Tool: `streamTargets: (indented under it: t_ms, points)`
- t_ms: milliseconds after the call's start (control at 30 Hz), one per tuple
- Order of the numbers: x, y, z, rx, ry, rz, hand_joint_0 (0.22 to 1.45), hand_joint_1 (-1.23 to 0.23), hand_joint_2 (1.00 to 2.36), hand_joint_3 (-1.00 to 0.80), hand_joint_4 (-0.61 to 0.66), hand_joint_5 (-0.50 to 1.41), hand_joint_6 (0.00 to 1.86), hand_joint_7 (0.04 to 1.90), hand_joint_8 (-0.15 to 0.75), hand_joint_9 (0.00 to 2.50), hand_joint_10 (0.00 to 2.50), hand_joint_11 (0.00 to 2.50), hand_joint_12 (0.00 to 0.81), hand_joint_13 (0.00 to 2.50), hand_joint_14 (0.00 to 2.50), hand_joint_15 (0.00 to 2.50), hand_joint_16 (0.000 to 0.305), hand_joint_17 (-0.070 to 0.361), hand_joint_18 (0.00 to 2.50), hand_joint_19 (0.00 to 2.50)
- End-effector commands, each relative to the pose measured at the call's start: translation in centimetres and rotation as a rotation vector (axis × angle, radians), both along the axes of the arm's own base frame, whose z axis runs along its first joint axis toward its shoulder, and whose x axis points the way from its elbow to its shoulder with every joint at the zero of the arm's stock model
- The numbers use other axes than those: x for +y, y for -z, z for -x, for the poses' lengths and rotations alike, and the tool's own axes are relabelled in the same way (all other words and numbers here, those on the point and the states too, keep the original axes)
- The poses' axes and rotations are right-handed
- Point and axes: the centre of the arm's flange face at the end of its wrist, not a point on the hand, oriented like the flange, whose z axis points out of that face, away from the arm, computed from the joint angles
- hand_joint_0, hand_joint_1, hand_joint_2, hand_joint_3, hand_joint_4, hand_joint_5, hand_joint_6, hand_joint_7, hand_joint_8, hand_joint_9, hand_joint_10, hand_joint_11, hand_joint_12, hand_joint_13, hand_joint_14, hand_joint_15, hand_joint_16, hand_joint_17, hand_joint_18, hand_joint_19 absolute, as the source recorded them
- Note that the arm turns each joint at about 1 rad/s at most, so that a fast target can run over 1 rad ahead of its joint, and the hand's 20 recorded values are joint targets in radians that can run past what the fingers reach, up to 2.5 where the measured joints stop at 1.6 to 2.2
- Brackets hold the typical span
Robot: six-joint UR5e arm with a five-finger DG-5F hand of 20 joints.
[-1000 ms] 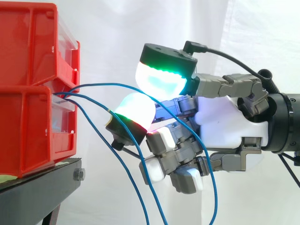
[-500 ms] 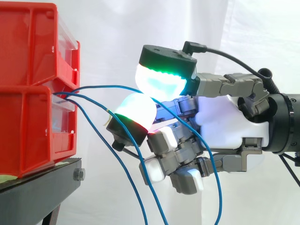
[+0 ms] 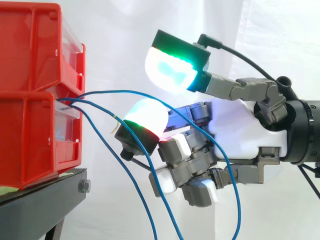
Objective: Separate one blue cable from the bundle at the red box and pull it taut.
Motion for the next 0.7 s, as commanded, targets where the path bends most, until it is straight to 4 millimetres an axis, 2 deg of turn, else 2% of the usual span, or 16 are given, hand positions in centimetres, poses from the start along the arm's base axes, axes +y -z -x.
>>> streamTargets:
  t_ms: [0,100,233,667]
  points:
    - [0.0,-0.01,-0.01,0.0,0.0,0.0,0.58,-0.49,1.02,-0.26,0.26,-0.13,0.79,1.25,0.399,1.04,0.01,0.72,0.414,0.91,0.02,0.54,0.056,0.125,1.02,0.82]
    - [0.0,-0.01,-0.01,0.0,0.0,0.0,0.57,-0.55,1.01,-0.09,0.31,-0.12,0.8,1.26,0.445,1.08,0.01,0.72,0.463,0.96,0.01,0.52,0.067,0.151,1.12,0.75]
    - [0.0,-0.01,-0.01,0.0,0.0,0.0,0.56,-0.6,1.01,-0.01,0.32,-0.13,0.81,1.26,0.46,1.07,0.01,0.73,0.481,0.97,0.01,0.51,0.07,0.158,1.14,0.74]
    - [0.0,-0.01,-0.01,0.0,0.0,0.001,0.56,-0.7,1.02,0.05,0.26,-0.14,0.83,1.26,0.443,1.05,0.01,0.74,0.462,0.95,0.01,0.52,0.067,0.151,1.1,0.76]
